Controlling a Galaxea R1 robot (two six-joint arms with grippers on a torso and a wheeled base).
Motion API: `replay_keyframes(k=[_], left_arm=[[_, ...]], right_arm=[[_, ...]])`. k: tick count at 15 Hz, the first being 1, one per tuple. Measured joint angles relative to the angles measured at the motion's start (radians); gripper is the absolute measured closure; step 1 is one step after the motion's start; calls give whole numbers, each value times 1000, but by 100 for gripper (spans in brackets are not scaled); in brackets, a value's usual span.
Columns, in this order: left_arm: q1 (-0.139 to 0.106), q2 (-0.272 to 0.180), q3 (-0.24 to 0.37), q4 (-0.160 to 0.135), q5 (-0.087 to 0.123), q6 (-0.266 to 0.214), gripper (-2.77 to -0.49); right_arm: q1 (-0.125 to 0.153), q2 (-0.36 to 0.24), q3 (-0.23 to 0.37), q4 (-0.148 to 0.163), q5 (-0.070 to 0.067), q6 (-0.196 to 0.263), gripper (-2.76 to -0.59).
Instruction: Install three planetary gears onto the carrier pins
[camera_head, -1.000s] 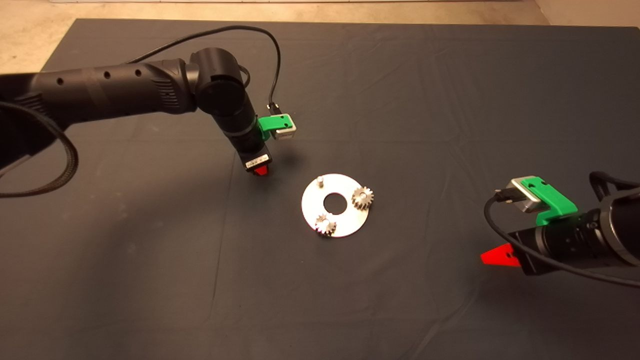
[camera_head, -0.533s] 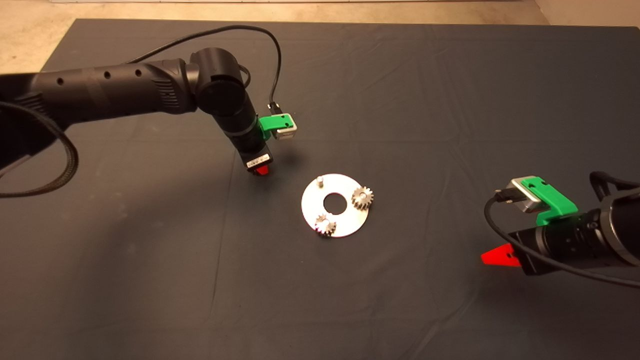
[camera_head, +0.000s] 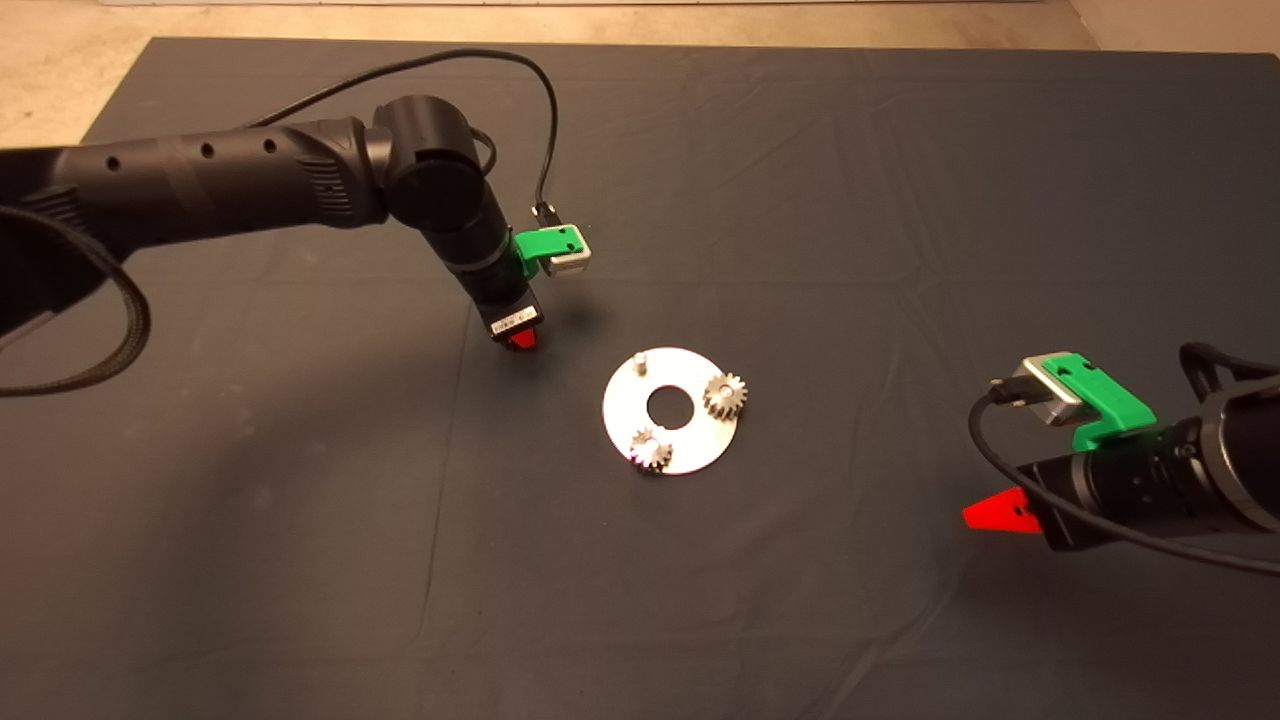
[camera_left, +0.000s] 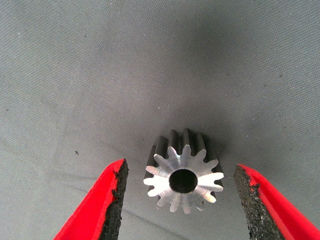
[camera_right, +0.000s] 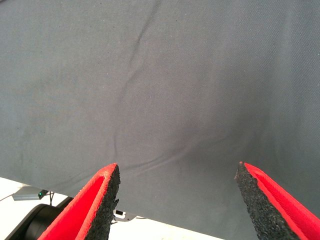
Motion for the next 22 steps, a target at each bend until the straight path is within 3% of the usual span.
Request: replay_keyframes(k=[10,17,19,22], left_arm=[[22,-14,0,0,-4,0,-147],[22,-14,0,0,-34,0,-135],[22,-15,0,0,-43,-1,-121],[22,-18,0,0,-46,-1,-120]], right_arm=[[0,-3,0,0,-1,0,-173],[0,-5,0,0,-1,0,-173],[0,-5,0,0,-1,0,-173],[0,-5,0,0,-1,0,-173]])
